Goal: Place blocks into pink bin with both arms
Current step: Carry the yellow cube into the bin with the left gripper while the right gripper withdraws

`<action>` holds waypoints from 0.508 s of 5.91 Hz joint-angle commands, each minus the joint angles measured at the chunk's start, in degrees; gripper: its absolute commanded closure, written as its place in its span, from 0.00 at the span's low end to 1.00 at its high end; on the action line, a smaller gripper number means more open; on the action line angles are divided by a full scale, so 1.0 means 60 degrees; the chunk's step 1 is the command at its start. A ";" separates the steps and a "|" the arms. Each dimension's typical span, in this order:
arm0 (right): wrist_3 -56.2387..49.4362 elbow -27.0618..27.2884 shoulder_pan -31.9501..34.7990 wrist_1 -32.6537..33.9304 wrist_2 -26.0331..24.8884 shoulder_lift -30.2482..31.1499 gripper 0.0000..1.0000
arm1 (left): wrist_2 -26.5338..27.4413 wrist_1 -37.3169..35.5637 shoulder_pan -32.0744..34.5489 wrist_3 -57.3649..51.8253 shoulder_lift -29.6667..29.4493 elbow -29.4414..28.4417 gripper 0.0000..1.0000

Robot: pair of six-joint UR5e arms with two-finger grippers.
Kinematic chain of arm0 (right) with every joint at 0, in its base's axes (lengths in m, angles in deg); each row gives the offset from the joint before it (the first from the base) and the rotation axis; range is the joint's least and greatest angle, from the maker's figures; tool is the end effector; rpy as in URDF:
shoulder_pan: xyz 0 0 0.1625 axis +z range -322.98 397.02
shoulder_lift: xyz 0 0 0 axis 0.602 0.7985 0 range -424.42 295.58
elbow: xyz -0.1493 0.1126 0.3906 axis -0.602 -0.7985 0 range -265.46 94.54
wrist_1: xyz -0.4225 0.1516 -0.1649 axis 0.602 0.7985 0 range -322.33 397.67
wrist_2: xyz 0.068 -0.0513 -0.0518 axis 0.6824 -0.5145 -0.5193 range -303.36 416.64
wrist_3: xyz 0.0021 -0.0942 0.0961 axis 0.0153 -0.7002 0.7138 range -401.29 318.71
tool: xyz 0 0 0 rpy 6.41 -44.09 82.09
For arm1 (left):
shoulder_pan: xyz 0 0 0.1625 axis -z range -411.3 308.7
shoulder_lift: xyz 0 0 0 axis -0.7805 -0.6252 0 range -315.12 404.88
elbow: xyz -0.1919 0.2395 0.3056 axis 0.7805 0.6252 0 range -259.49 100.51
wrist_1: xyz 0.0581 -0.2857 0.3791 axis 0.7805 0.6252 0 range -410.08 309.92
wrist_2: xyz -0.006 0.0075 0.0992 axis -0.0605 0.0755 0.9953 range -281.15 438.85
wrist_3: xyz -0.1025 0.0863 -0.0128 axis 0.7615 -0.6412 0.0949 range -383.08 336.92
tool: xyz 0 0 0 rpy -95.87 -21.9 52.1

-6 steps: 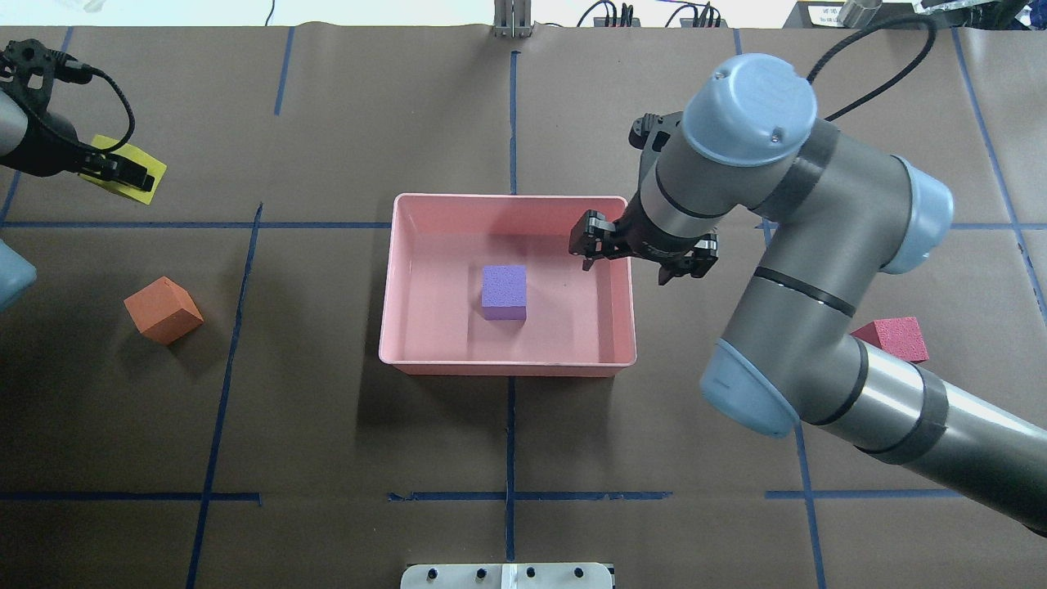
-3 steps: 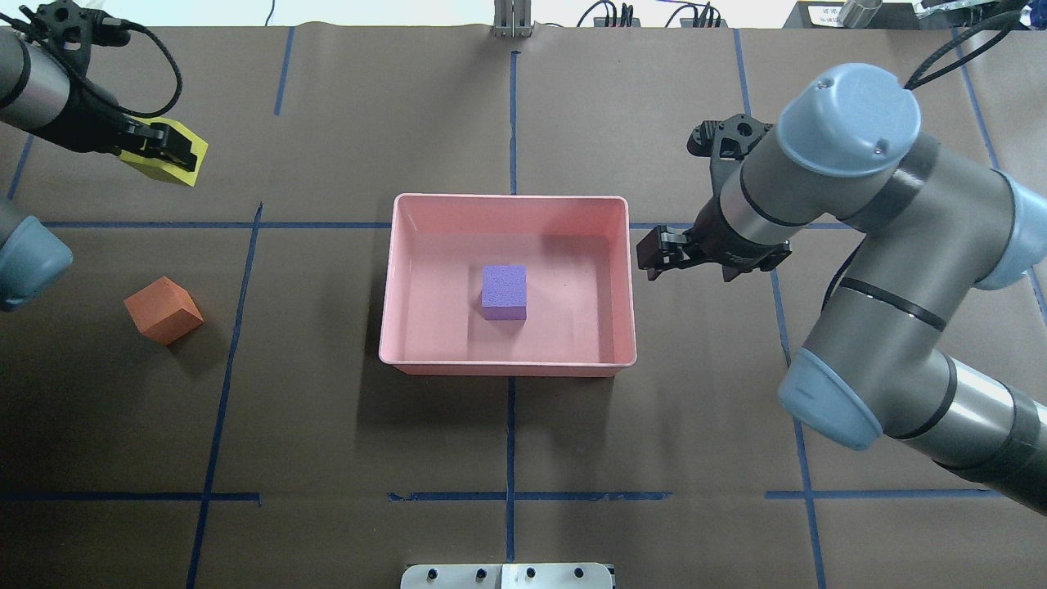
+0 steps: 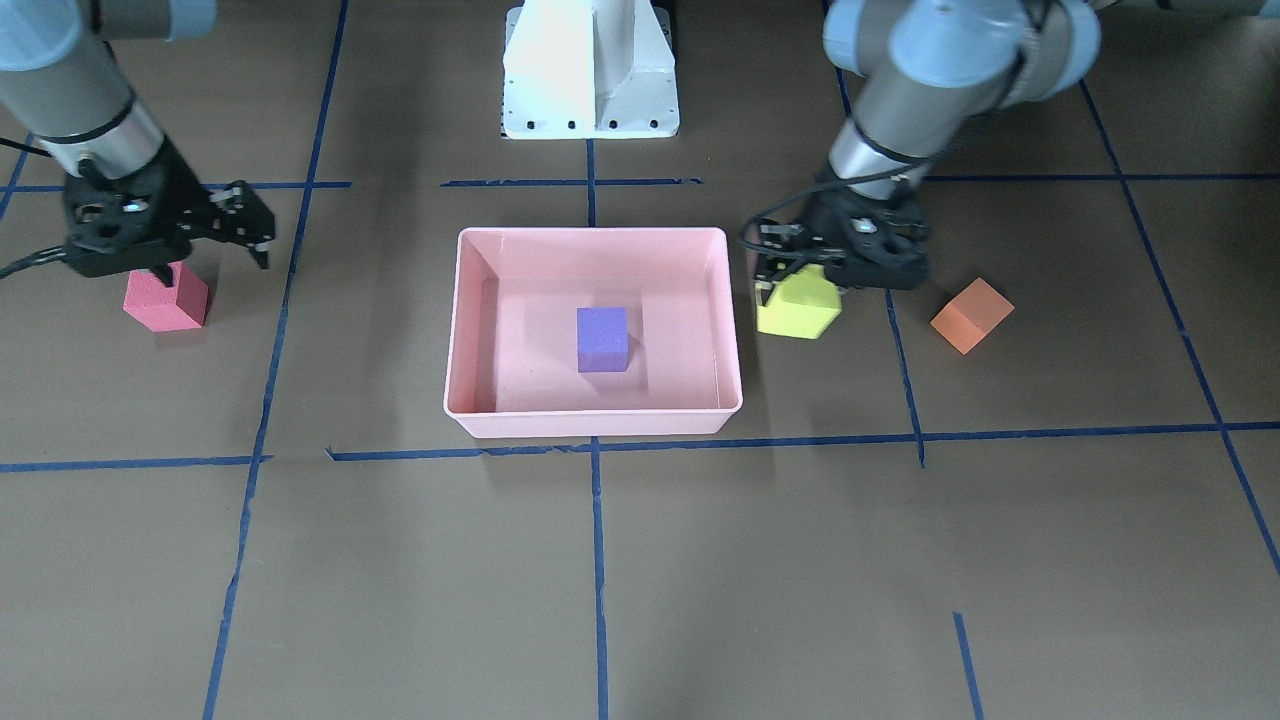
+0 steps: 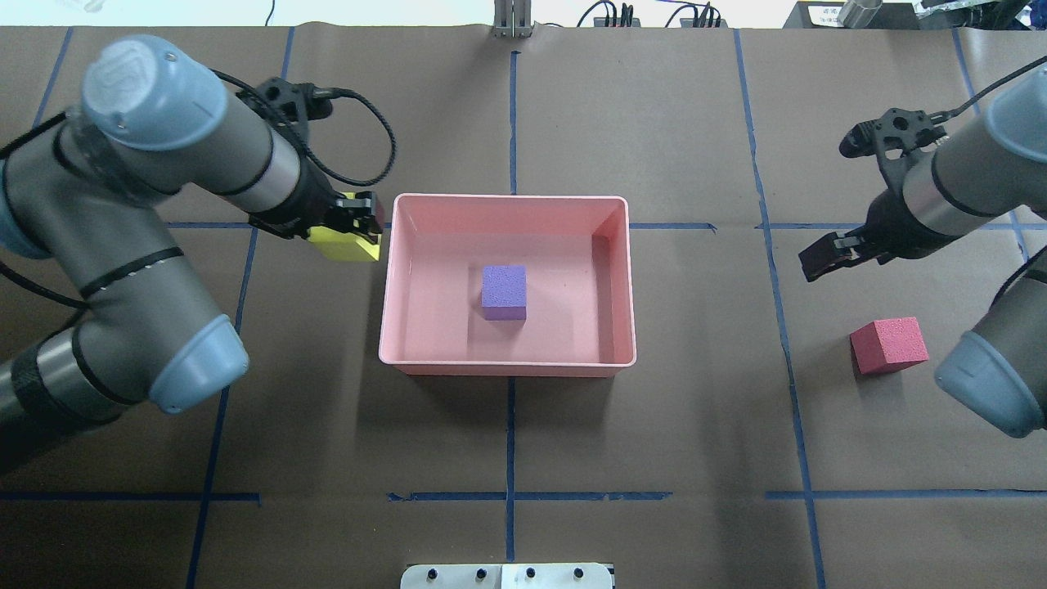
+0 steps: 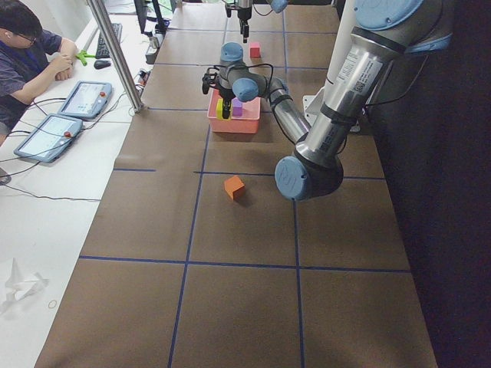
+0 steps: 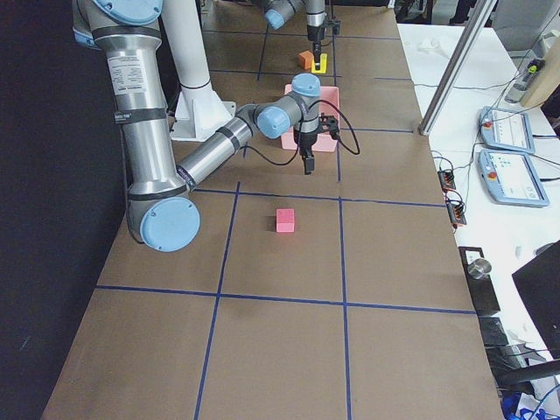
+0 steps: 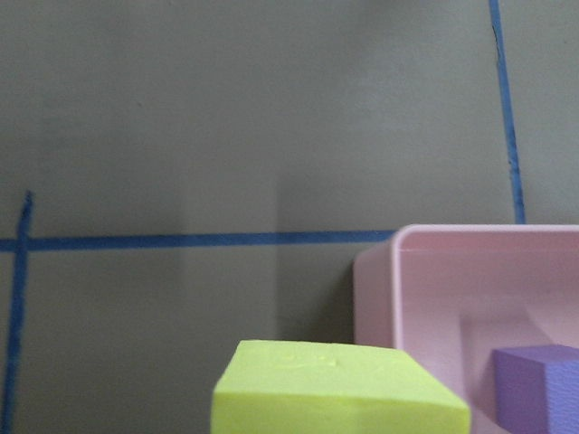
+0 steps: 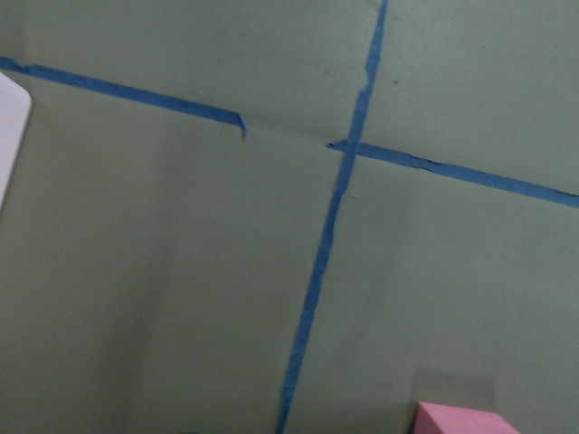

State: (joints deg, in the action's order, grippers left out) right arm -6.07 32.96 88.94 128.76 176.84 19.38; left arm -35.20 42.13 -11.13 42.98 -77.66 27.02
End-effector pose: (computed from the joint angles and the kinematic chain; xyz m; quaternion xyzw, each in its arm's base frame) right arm -0.3011 -0.4909 0.3740 0.0747 -0.3664 -0.0981 0.9223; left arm 0.4783 -0.5065 0.1799 0.0654 0.4582 -0.0353 0.8857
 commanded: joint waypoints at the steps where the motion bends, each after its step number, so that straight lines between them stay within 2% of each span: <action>1: -0.0595 -0.0064 0.0340 -0.1275 0.0399 0.1263 0.00 | 0.0957 -0.0675 -0.1211 0.1317 -0.1150 -0.0288 0.39; 2: -0.0626 -0.0079 0.0340 -0.1715 0.0388 0.1804 0.00 | 0.1672 -0.0675 -0.1405 0.1323 -0.1111 -0.0291 0.00; 3: -0.0423 -0.0224 0.0340 -0.2474 0.0373 0.2288 0.00 | 0.2012 -0.0675 -0.1668 0.1338 -0.1125 -0.0305 0.00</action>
State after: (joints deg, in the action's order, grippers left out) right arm -9.30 32.26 90.92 117.93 179.04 30.09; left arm -25.69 38.16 -19.53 50.63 -84.17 25.34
